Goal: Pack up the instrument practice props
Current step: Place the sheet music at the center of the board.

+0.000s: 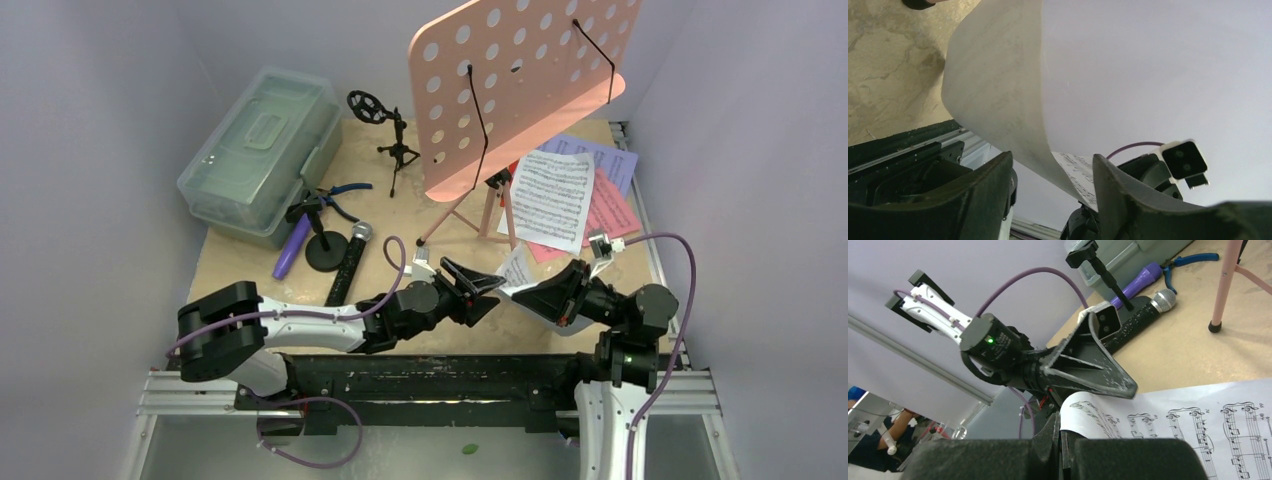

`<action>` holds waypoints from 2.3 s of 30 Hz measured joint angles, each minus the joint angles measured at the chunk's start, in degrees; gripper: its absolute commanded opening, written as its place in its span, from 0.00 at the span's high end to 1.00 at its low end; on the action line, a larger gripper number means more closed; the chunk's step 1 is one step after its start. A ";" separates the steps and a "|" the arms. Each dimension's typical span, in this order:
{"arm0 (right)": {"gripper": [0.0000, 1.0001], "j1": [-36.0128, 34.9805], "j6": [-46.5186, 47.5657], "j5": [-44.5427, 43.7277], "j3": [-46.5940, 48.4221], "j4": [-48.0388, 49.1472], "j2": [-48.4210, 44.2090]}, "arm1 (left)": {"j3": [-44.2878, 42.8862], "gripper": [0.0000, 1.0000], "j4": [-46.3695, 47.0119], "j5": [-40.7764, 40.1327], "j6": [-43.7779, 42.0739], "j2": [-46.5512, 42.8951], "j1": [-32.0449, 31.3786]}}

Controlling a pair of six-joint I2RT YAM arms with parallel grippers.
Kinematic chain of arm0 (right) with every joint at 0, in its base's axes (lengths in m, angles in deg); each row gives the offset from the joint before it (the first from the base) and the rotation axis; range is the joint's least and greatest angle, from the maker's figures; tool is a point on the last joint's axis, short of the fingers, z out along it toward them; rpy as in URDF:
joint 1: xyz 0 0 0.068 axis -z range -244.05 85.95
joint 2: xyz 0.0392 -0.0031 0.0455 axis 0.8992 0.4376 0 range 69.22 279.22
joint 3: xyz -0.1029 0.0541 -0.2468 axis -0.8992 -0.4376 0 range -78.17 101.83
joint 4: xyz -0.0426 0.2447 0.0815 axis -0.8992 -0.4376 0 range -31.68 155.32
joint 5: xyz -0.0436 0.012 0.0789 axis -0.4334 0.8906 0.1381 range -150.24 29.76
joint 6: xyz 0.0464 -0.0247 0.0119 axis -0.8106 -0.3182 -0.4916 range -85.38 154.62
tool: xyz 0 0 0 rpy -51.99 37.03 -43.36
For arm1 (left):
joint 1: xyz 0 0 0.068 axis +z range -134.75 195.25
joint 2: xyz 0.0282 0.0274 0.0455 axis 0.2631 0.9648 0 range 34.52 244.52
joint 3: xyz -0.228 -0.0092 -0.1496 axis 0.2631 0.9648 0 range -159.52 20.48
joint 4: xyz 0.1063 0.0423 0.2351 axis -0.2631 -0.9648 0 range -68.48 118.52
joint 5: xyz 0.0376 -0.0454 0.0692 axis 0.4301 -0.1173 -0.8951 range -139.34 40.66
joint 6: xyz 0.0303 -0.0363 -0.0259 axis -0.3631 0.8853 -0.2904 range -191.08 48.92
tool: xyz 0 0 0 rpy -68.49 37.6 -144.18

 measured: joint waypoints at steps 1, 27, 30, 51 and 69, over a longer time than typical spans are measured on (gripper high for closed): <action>1.00 0.00 1.68 0.17 0.76 -1.84 0.00 | 0.50 0.53 0.68 0.42 0.24 0.35 0.00; 0.01 0.00 57.68 8.09 29.49 -52.33 9.92 | 7.19 1.00 8.96 1.57 -15.06 -8.17 1.05; 0.01 0.00 62.31 8.11 31.78 -54.75 10.82 | 8.98 1.00 6.73 0.31 -22.25 -14.12 1.36; 0.01 -0.07 87.93 -1.81 43.19 -62.93 21.84 | 0.26 1.00 -27.63 4.22 -89.18 -30.53 2.05; 0.11 -0.11 124.26 -10.10 43.39 -77.13 36.81 | -10.12 1.00 -36.26 13.33 -111.93 -25.31 2.03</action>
